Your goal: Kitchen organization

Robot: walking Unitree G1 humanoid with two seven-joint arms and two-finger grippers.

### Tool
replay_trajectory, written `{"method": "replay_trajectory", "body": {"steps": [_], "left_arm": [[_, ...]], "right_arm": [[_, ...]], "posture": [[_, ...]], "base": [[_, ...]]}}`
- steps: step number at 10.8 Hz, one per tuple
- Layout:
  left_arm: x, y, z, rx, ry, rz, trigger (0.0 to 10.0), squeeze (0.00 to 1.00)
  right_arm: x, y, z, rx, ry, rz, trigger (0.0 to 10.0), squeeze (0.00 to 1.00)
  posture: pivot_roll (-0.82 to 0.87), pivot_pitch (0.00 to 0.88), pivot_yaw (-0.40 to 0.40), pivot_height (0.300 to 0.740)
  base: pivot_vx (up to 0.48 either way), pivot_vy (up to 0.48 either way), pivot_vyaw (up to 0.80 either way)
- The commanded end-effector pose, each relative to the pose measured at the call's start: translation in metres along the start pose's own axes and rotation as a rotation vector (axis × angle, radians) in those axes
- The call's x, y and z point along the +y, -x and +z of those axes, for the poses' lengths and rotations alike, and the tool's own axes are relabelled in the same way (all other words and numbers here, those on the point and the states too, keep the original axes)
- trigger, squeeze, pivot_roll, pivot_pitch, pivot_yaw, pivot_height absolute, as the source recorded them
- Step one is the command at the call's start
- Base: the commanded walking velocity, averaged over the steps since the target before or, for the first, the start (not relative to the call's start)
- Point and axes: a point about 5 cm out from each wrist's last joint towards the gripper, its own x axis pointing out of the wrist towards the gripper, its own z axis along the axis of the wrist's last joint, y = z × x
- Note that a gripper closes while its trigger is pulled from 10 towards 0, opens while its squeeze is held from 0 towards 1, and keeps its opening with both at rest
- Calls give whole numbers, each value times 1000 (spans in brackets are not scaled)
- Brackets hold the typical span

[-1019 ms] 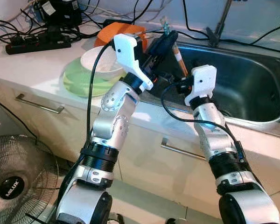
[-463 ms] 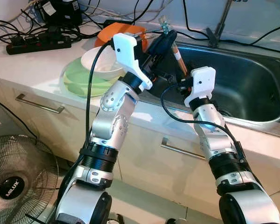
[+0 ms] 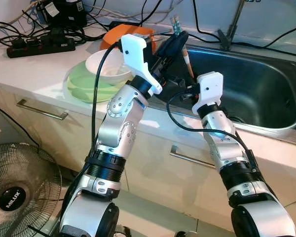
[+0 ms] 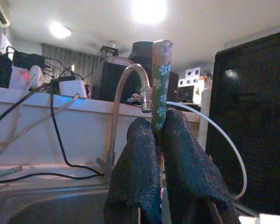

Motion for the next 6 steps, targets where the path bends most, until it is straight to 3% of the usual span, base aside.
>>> {"method": "replay_trajectory", "body": {"steps": [1,2,6], "left_arm": [[9,3,2,-7,12,55,10000,0],[10,3,2,-6,24,60,10000,1000],[10,4,5,-31,92,56,10000,1000]], "right_arm": [[-10,-2,4,-26,-27,-53,0,0],[-10,-2,4,-25,-28,-54,0,0],[-14,-2,2,-14,-27,-81,0,0]], "posture": [[51,12,26,740],[50,12,27,740],[54,17,23,740]], "base": [[0,0,0],[0,0,0],[0,0,0]]}}
